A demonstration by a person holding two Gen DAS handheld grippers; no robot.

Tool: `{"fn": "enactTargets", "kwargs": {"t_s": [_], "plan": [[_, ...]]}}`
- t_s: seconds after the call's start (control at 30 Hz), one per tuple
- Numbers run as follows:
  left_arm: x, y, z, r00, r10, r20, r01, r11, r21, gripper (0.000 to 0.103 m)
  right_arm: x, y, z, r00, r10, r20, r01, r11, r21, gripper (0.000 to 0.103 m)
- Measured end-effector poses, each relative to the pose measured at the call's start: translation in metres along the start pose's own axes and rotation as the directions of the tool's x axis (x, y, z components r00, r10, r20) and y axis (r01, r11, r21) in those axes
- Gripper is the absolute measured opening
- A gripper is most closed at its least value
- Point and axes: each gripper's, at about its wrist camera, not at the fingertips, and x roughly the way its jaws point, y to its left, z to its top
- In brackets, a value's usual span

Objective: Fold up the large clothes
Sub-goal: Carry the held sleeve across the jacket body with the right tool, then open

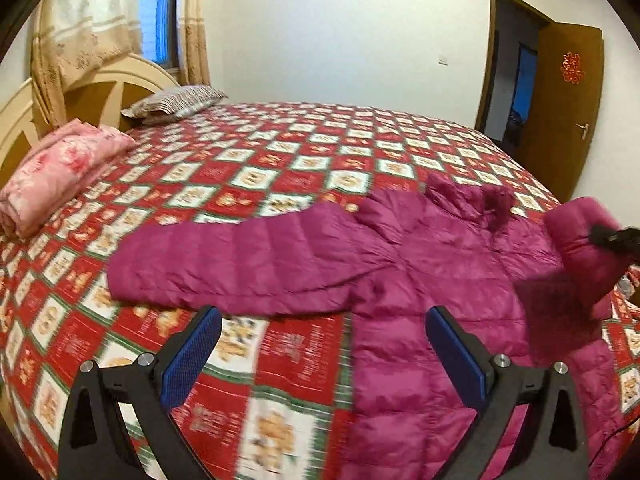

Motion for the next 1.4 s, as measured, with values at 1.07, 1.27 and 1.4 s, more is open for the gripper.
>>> {"fn": "enactTargets", "kwargs": {"t_s": [1.07,1.27,1.4], "plan": [[0.052,-0.085,0.043,1.0,-0.021,0.013,0.019,0.989,0.148,0.102,0.02,-0.078,0.028,0.991,-0.092,0.102,0.088,0.995,0.042,0.025],[0.113,-0.135,0.035,0.994,0.103,-0.033,-0.093,0.97,0.223,0.102,0.064,-0.133,-0.007,0.982,-0.18,-0.053,0.186,0.974,0.133,0.024],[0.149,-0.136,0.019,0.98,0.175,-0.094,-0.151,0.962,0.227,0.102,0.082,-0.148,-0.027,0.973,-0.207,-0.101,0.22,0.965,0.145,0.02]]}}
